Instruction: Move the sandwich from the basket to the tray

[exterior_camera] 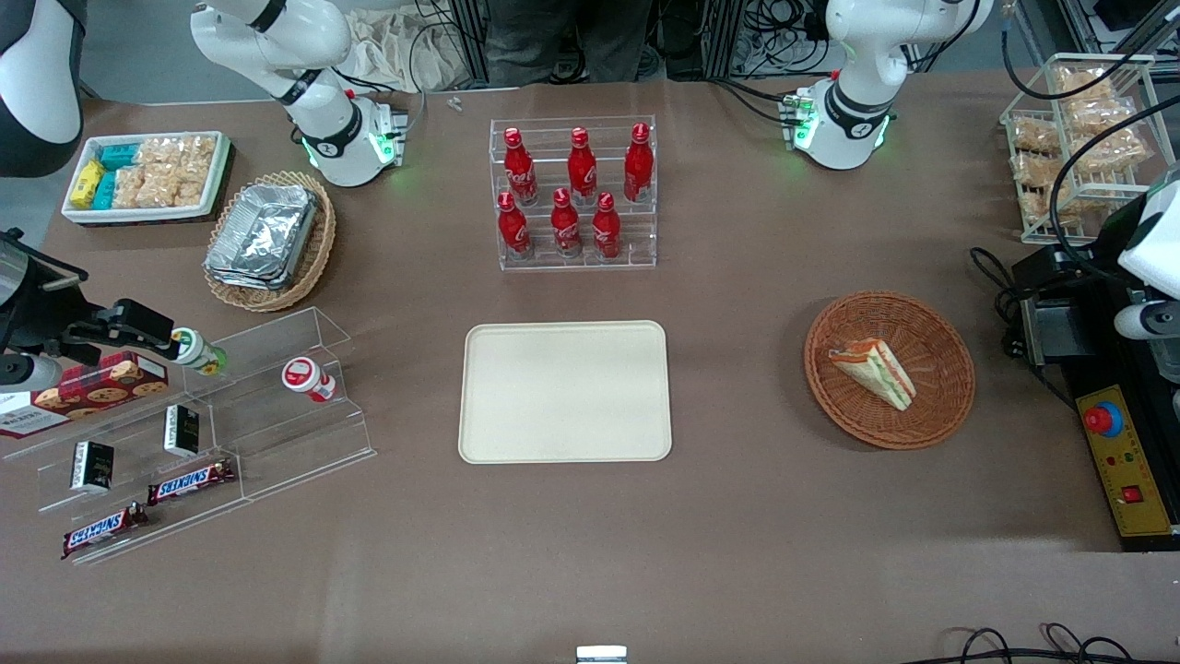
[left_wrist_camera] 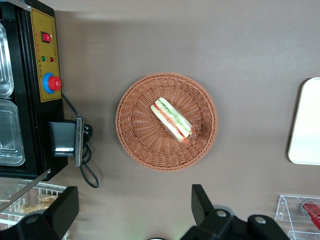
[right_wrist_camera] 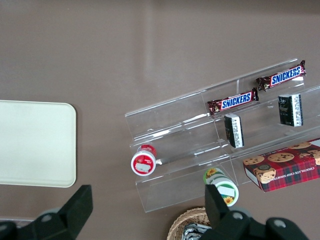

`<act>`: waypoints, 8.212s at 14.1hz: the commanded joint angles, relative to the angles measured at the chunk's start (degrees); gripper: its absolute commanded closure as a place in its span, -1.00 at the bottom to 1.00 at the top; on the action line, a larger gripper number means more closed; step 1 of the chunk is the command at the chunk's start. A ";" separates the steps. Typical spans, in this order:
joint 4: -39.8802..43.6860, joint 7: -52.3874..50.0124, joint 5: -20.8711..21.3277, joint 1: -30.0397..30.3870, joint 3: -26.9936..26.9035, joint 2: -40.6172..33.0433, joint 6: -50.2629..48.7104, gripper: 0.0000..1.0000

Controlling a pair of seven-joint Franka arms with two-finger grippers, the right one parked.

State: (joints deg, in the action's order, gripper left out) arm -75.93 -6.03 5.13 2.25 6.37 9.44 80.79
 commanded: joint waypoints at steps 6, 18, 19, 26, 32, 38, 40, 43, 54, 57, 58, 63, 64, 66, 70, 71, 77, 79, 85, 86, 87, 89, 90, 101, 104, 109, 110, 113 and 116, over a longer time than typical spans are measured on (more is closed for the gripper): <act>-0.53 -0.99 -2.22 -0.66 -0.48 0.31 -1.07 -0.99; -23.26 -7.49 -4.25 -0.84 -0.48 -7.14 16.12 -0.99; -26.61 -8.63 -4.25 -0.84 -0.48 -8.03 18.85 -0.98; -40.60 -27.26 -3.02 -0.93 0.23 -5.58 36.01 -0.90; -46.75 -38.51 -3.20 -0.49 0.14 -1.09 47.07 -0.93; -49.84 -43.53 -3.11 -0.49 0.05 2.94 53.94 -0.88; -49.84 -44.15 -3.02 -0.58 0.05 4.44 54.91 -0.88; -49.84 -44.33 -3.02 -0.58 -0.04 5.32 56.14 -0.83; -39.60 -46.88 -2.76 -4.09 0.40 0.23 35.29 1.00; -23.18 -42.58 -2.67 -5.14 0.40 1.71 16.48 1.00; -18.69 -40.92 -2.75 -5.15 0.40 2.16 12.33 1.00; -11.08 -24.05 -3.55 -5.50 3.72 1.11 6.49 1.00; -11.08 -21.41 -3.55 -5.50 5.31 0.93 6.49 1.00; -11.08 -19.72 -3.46 -5.50 9.61 1.45 7.10 1.00; -11.35 -19.80 -3.11 -5.59 17.96 5.31 13.50 1.00; -11.26 -20.50 -2.93 -6.46 19.81 6.89 15.52 1.00; -8.64 -25.32 3.12 -17.09 20.09 21.64 28.98 1.00; -6.78 -26.75 6.11 -19.20 20.09 27.01 30.21 1.00; -6.60 -29.74 11.04 -20.62 19.91 34.06 38.99 1.00; -6.60 -30.43 11.13 -20.62 19.91 34.67 40.31 1.00; -6.51 -31.66 11.13 -20.62 19.91 35.20 40.94 1.00; -6.51 -32.11 11.22 -20.62 19.91 35.38 41.38 0.89; -6.51 -33.24 11.13 -20.62 19.91 35.30 41.38 0.33; -7.30 -39.93 11.57 -19.04 19.91 24.24 28.58 -0.99; -7.39 -36.70 11.31 -15.27 20.09 18.35 19.96 -0.99; -7.39 -12.82 7.79 -2.98 20.09 9.91 12.04 -1.00; -7.39 -8.95 7.79 -0.77 20.09 8.50 10.90 -1.00; -7.04 -2.51 7.88 6.08 20.00 5.16 8.87 -1.00; -6.60 -2.75 7.88 10.66 19.83 3.75 6.41 -1.00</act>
State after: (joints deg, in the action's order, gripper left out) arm -81.59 -9.13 13.82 10.41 25.76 15.05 88.80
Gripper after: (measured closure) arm 0.000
